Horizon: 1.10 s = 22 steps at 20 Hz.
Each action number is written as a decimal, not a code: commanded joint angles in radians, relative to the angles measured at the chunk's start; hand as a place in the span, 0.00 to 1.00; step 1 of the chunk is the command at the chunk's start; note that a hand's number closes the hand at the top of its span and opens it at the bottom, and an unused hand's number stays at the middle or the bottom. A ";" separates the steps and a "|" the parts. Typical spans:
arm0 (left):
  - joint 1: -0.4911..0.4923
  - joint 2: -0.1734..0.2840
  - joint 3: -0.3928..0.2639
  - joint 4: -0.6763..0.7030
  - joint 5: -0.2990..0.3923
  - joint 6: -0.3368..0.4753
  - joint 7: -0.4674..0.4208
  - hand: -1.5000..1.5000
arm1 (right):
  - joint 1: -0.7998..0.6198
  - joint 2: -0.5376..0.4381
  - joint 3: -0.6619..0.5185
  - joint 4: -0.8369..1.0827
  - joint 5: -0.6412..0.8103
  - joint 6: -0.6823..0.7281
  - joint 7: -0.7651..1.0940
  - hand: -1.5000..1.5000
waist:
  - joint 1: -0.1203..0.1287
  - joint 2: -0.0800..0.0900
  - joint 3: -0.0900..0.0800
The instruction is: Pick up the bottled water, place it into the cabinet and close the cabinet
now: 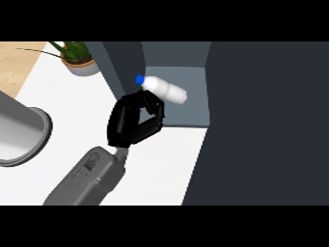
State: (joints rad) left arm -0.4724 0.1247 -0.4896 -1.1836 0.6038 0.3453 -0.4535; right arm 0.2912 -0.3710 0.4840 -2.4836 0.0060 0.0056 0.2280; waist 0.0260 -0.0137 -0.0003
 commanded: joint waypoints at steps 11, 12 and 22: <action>0.484 0.259 0.010 -0.530 -0.032 -0.035 0.005 1.00 | -0.204 0.153 0.294 -0.005 0.090 -0.032 0.291 1.00 | -0.013 0.010 -0.001; 0.497 0.271 0.022 -0.526 -0.030 -0.035 0.001 1.00 | -0.275 0.189 0.293 -0.029 0.088 -0.049 0.377 1.00 | -0.008 0.011 -0.002; 0.631 0.308 0.107 -0.608 0.019 -0.088 -0.019 1.00 | -0.569 0.366 0.495 0.214 0.218 -0.141 0.464 1.00 | -0.007 0.010 -0.002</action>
State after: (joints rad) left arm 0.1275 0.4174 -0.4113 -1.7705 0.6040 0.2749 -0.4808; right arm -0.1105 -0.1129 0.8718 -2.3640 0.1673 -0.0947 0.6518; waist 0.0180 -0.0046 -0.0022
